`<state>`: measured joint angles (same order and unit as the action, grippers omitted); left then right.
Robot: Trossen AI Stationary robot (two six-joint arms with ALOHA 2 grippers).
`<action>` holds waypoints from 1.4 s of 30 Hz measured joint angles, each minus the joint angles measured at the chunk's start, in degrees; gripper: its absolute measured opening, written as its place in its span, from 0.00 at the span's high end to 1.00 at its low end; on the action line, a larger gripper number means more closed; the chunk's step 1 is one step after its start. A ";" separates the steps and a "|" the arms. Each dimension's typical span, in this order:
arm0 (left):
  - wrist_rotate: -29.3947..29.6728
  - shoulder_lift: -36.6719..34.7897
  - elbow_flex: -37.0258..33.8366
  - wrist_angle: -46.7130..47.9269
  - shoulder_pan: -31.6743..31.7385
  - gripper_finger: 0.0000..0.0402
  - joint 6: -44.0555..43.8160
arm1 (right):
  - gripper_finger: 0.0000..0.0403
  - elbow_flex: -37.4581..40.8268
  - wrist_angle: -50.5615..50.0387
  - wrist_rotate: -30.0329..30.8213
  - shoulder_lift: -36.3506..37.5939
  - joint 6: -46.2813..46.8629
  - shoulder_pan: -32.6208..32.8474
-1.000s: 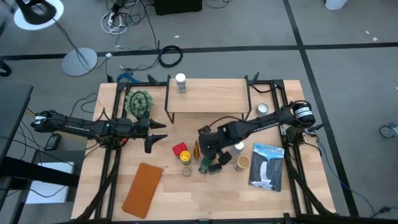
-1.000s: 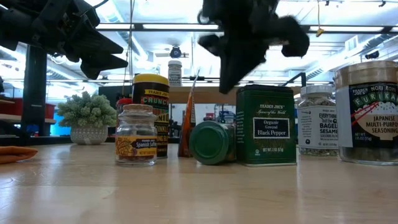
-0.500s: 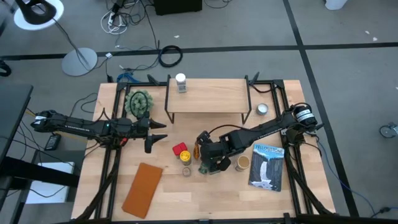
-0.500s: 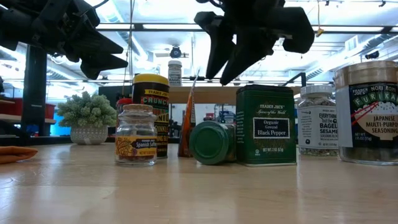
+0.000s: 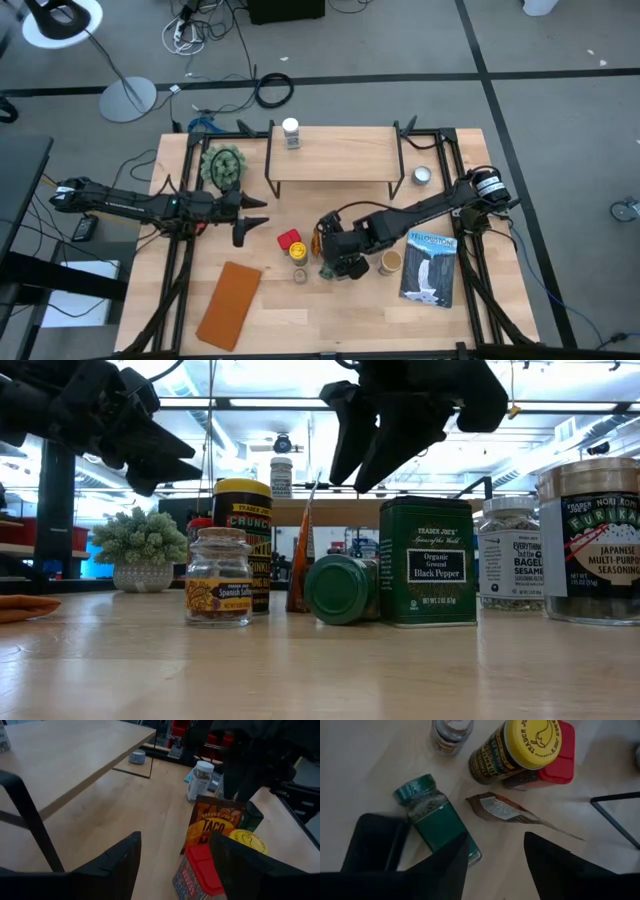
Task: Shelf spices
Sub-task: Put the green seasoning bottle on the shelf
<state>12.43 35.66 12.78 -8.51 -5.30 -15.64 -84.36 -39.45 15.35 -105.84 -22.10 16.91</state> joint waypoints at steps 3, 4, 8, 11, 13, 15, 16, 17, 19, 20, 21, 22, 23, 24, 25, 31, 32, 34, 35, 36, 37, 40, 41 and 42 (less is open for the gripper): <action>0.00 0.00 -0.93 -0.91 0.01 0.41 -0.09 | 0.52 0.00 -0.43 -0.09 0.00 1.22 0.07; 0.00 0.00 -1.01 -0.84 0.01 0.41 -0.09 | 0.51 0.00 -0.69 -0.08 0.00 1.53 0.02; 0.00 0.00 -1.01 -1.06 0.01 0.41 -0.09 | 0.44 0.00 -2.93 -0.04 0.00 1.68 0.11; 0.00 0.00 -1.01 -1.05 0.00 0.41 -0.09 | 0.39 0.00 -5.08 -0.05 0.02 1.64 0.13; 0.00 0.00 -1.01 -1.03 0.00 0.41 -0.09 | 0.35 0.02 -5.31 -0.07 0.02 1.54 0.15; 0.00 0.00 -1.01 -1.05 0.01 0.41 -0.09 | 0.32 0.02 -5.14 -0.27 0.02 1.56 0.24; 0.00 0.00 -1.01 -1.04 0.00 0.41 -0.09 | 0.31 0.02 -5.06 -0.65 0.02 1.67 0.27; 0.00 0.00 -1.01 -1.02 0.01 0.41 -0.08 | 0.30 0.02 -4.84 -1.10 0.02 2.10 0.32; 0.00 0.00 -1.01 -0.94 -0.02 0.41 0.24 | 0.29 0.02 -4.00 -2.26 0.02 3.43 0.43; 0.01 0.00 -1.01 -0.90 -0.02 0.41 0.30 | 0.29 0.02 -3.66 -2.71 0.02 4.10 0.52; 0.00 0.00 -1.01 -0.88 -0.02 0.41 0.35 | 0.29 0.02 -3.51 -3.40 0.02 4.49 0.60; 0.00 0.00 -1.01 -0.90 -0.02 0.41 0.39 | 0.30 0.02 -3.32 -3.77 0.02 4.53 0.70; 0.02 0.00 -1.01 -0.88 -0.02 0.41 0.40 | 0.30 0.02 -3.12 -4.06 0.02 4.52 0.74; 0.04 0.00 -1.01 -0.89 -0.02 0.41 0.42 | 0.31 0.02 -2.96 -4.47 0.02 4.51 0.76; 0.16 0.00 -1.01 -0.90 -0.02 0.41 0.44 | 0.31 0.02 -2.77 -4.75 0.02 4.48 0.79; 0.48 0.00 -1.01 -1.03 -0.02 0.41 0.42 | 0.35 0.02 -0.19 -4.98 0.02 3.86 0.74; 0.48 0.00 -1.01 -1.03 -0.02 0.41 0.42 | 0.36 0.02 0.15 -4.98 0.02 3.46 0.74; 0.50 0.00 -1.01 -1.03 -0.02 0.41 0.42 | 0.37 0.02 0.40 -4.98 0.02 3.17 1.03; 0.52 0.00 -1.01 -1.03 -0.02 0.41 0.40 | 0.38 0.02 0.40 -5.05 0.02 3.16 1.09; 0.54 0.00 -1.01 -1.03 -0.02 0.41 0.42 | 0.38 0.02 0.40 -5.05 0.02 3.14 1.10; 0.56 0.00 -1.01 -1.04 -0.02 0.41 0.41 | 0.38 0.02 0.41 -5.10 0.02 2.94 1.14; 0.59 0.00 -1.01 -1.05 -0.02 0.41 0.40 | 0.39 -0.69 -0.20 -4.31 0.02 1.01 0.82; 0.59 0.00 -1.01 -1.03 -0.02 0.41 0.29 | 0.39 -1.16 -0.08 -3.54 0.02 0.19 0.57; 0.59 0.00 -1.01 -1.05 -0.02 0.41 0.20 | 0.39 -1.66 0.21 -2.98 0.02 -0.86 0.22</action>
<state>13.02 35.66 11.77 -9.56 -5.32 -15.44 -86.02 -39.24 12.37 -105.82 -22.96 17.13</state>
